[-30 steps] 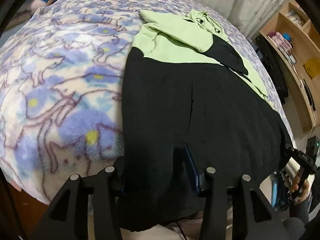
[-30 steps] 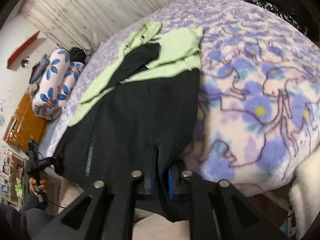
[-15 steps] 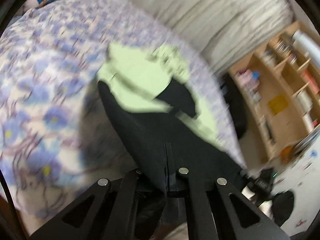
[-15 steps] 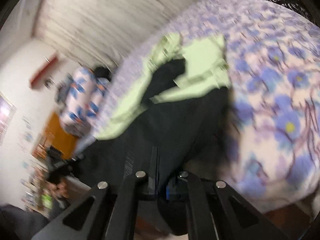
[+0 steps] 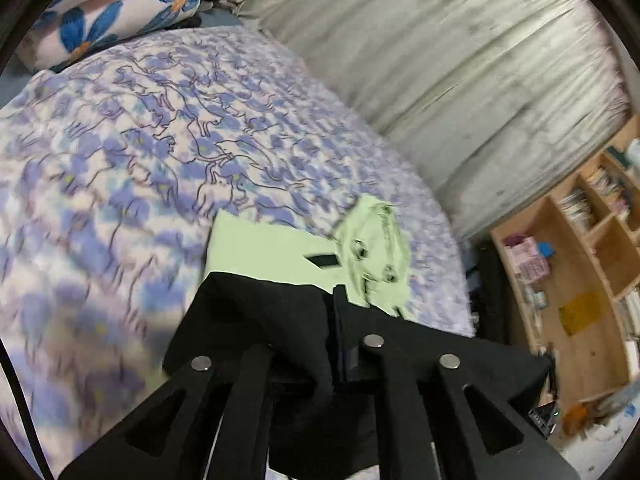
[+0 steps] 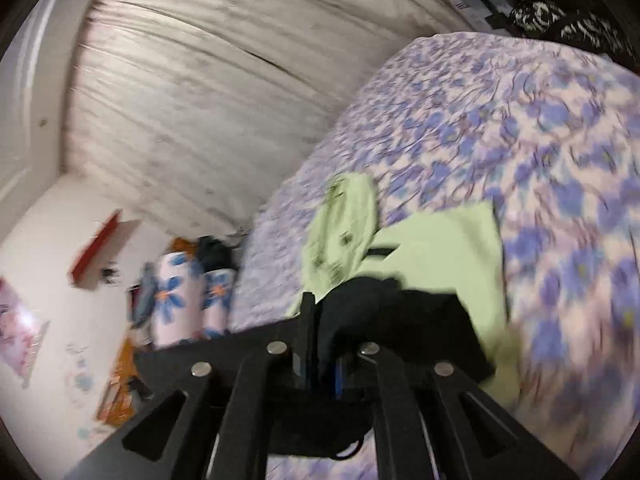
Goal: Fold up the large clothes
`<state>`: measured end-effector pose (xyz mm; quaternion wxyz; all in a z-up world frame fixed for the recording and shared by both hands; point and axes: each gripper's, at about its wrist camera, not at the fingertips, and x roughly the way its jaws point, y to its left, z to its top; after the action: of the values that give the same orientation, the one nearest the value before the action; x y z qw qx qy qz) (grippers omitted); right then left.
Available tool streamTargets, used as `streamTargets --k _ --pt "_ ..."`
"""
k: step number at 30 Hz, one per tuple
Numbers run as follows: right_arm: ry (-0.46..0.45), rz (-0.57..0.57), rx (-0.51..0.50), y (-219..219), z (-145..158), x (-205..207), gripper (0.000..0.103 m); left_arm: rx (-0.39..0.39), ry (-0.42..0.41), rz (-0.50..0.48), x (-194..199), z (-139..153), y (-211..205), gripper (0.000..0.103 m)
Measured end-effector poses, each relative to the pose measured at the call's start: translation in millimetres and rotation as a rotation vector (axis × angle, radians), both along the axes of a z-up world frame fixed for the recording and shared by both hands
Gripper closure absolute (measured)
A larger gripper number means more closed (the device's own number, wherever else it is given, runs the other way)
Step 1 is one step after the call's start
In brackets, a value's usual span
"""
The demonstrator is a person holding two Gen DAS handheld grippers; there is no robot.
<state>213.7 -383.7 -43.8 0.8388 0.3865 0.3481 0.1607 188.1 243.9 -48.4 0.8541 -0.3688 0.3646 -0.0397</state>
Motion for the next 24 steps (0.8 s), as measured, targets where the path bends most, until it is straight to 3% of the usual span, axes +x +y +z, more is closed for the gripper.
streamTargets --k 1,2,3,5,8,14,17,24 --pt "0.033 -0.009 -0.009 0.1 -8.4 15.4 0.091 0.022 0.034 0.001 20.1 -7.9 -0.8 0.088" --pt "0.087 -0.019 -0.019 0.5 -21.8 35.1 0.082 0.038 0.073 -0.003 39.1 -17.3 0.0 0.068" --pt "0.121 -0.027 -0.016 0.2 -31.7 47.7 0.064 0.046 0.104 -0.001 55.4 -27.5 0.7 0.037" --pt "0.161 -0.055 0.032 -5.1 -54.0 66.3 0.042 0.056 0.143 0.036 77.8 -45.5 5.7 0.021" --pt "0.177 -0.07 0.097 -11.8 -76.1 76.1 0.037 0.054 0.192 0.04 102.0 -69.0 13.1 0.021" --pt "0.167 -0.023 -0.096 -1.7 -86.4 73.2 0.037 0.197 0.226 -0.04 108.5 -97.8 5.9 0.021" --pt "0.162 0.017 -0.24 6.9 -87.2 72.4 0.037 0.274 0.224 -0.106 103.2 -104.2 0.6 0.021" --pt "0.07 0.191 -0.711 56.3 -82.3 66.4 0.037 0.539 0.189 -0.355 77.8 -110.6 -22.7 0.021"
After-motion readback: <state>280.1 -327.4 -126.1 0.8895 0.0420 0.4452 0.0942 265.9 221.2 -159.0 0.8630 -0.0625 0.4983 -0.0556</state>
